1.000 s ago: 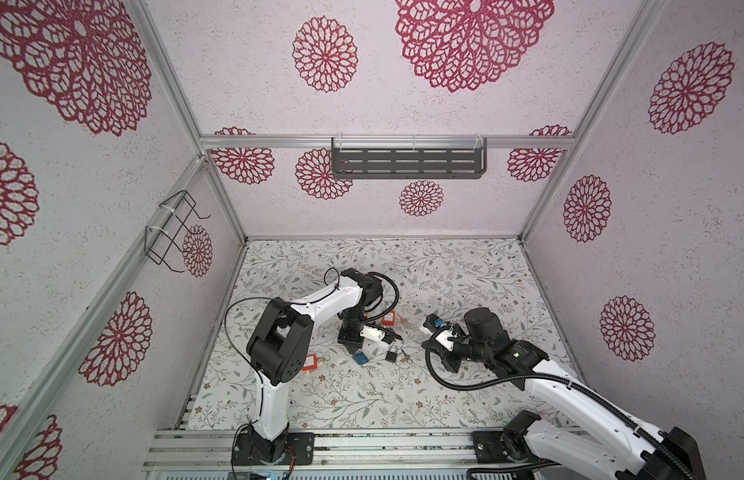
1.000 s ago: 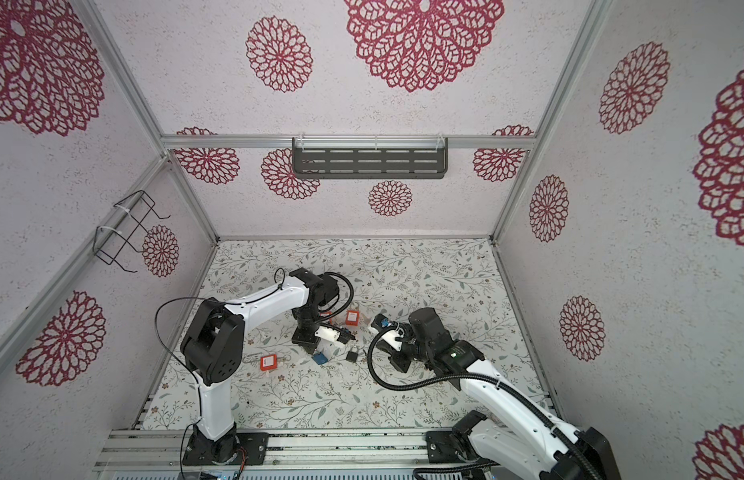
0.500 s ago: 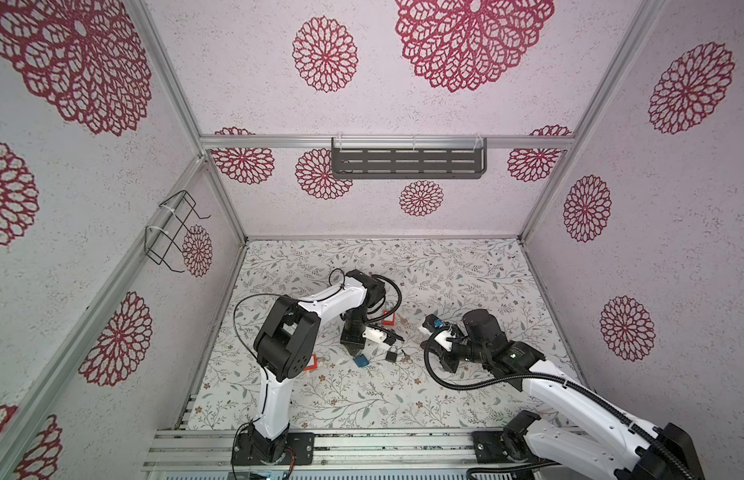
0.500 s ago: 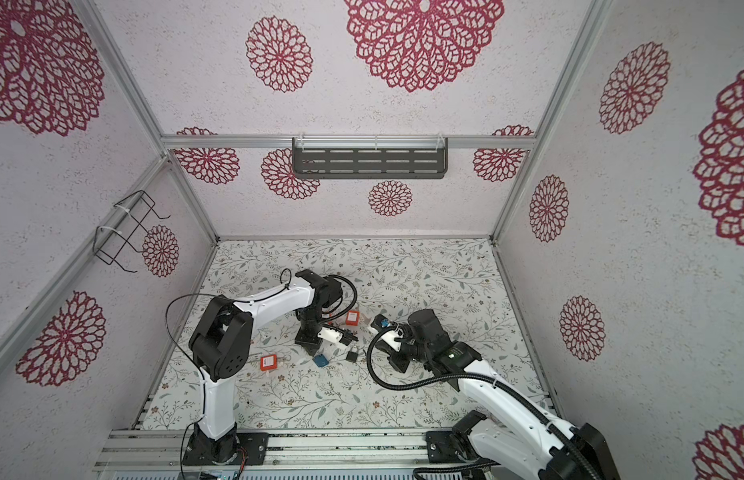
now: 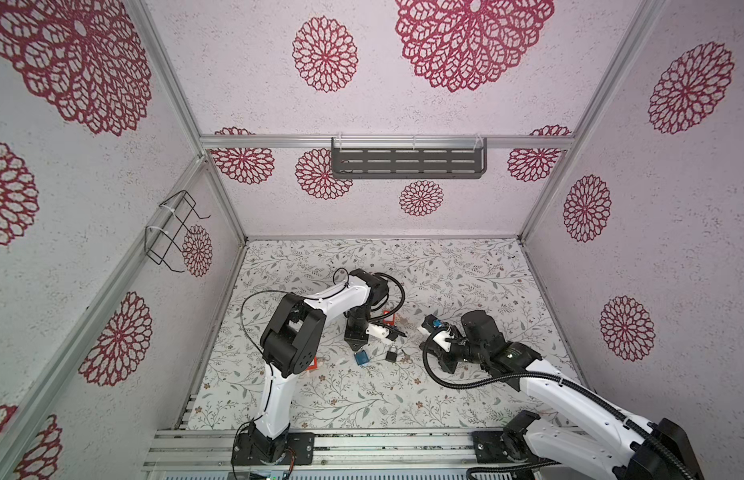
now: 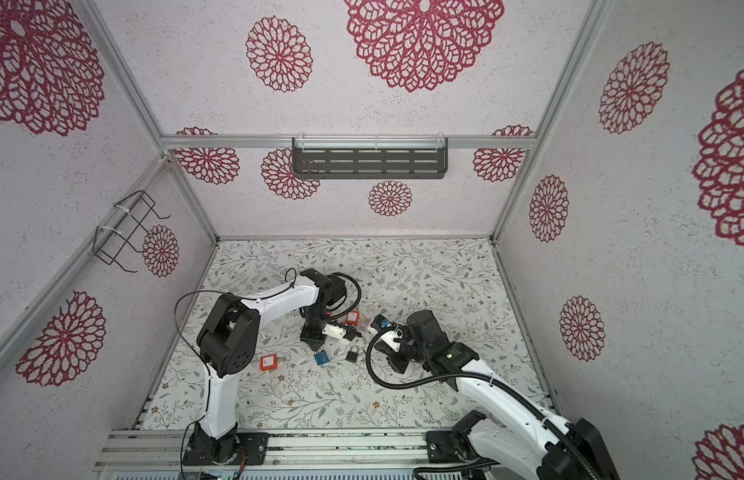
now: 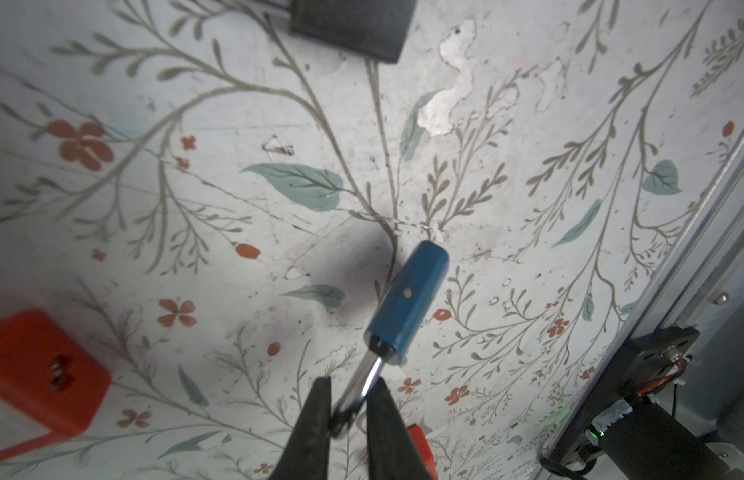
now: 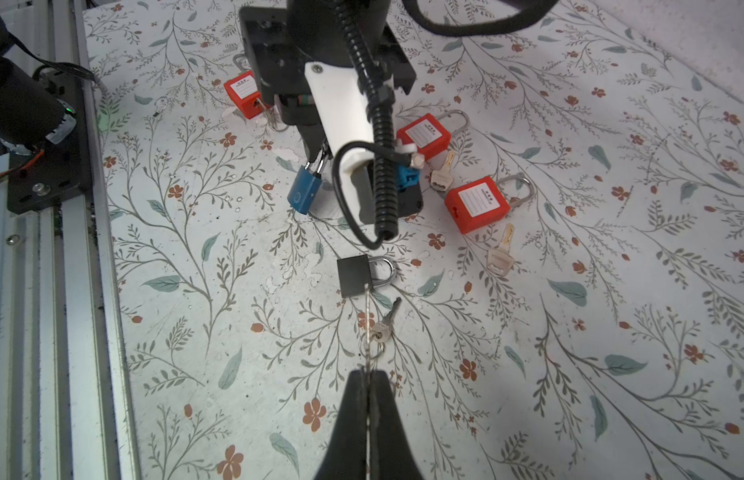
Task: Lock with the key
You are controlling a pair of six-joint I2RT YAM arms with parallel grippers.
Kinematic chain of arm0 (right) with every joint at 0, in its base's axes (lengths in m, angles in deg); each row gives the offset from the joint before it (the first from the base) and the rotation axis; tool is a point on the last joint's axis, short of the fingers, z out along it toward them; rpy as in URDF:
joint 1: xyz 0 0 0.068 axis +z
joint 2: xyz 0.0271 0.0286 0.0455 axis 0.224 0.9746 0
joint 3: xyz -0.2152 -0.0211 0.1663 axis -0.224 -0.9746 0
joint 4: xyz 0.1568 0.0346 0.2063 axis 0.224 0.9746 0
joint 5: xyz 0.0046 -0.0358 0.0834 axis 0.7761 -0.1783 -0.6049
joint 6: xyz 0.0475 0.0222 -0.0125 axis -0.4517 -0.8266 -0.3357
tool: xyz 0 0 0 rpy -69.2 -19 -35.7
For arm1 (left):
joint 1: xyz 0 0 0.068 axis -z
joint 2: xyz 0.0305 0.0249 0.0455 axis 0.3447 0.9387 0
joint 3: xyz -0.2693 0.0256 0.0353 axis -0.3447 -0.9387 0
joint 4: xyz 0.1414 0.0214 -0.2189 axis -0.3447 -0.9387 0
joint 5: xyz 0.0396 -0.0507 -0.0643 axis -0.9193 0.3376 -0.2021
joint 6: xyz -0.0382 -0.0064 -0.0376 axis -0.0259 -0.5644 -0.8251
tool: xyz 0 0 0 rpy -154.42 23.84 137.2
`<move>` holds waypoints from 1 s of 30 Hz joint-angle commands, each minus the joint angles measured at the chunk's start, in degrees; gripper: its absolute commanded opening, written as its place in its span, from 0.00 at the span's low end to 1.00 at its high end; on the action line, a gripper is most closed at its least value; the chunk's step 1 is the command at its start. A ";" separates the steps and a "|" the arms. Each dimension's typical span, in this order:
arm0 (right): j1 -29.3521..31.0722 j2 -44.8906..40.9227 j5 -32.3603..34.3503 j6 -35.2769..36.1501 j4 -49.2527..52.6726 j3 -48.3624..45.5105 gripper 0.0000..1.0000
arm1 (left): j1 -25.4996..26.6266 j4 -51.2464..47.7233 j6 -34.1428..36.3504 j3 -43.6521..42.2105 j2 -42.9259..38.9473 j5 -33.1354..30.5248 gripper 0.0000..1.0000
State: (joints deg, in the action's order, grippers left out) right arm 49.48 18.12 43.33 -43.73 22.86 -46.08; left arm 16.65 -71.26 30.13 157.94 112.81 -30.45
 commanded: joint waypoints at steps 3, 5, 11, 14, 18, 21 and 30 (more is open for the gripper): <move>-0.23 0.96 -1.42 -2.03 -1.95 0.61 0.00 | 0.18 3.19 -1.60 1.31 0.80 -0.72 0.21; -0.19 1.39 -1.28 -2.07 -1.63 1.13 0.00 | 0.10 4.00 -2.35 1.24 0.68 -1.18 0.23; -0.15 2.92 -1.89 -3.97 -1.71 1.81 0.00 | -0.30 6.11 -3.72 0.25 -0.87 -0.56 0.28; -0.15 3.61 -1.99 -5.27 -1.95 2.03 0.00 | -0.90 8.01 -4.47 -1.20 -2.74 0.33 0.28; 0.39 4.71 -0.79 -7.70 -2.30 2.63 0.00 | -3.01 13.61 -7.85 -4.16 -8.45 2.24 0.29; 1.50 6.45 0.79 -10.38 -3.26 3.54 0.00 | -5.66 20.43 -12.32 -8.43 -15.55 2.68 0.30; 10.72 21.48 12.82 -14.34 -2.35 13.85 0.00 | -14.64 43.01 -29.43 -26.68 -38.23 -2.13 0.40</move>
State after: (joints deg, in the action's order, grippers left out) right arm 57.87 36.29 50.67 -55.67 21.33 -36.09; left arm 4.28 -39.13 9.28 135.61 79.63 -31.10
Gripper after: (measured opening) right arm 0.054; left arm 0.375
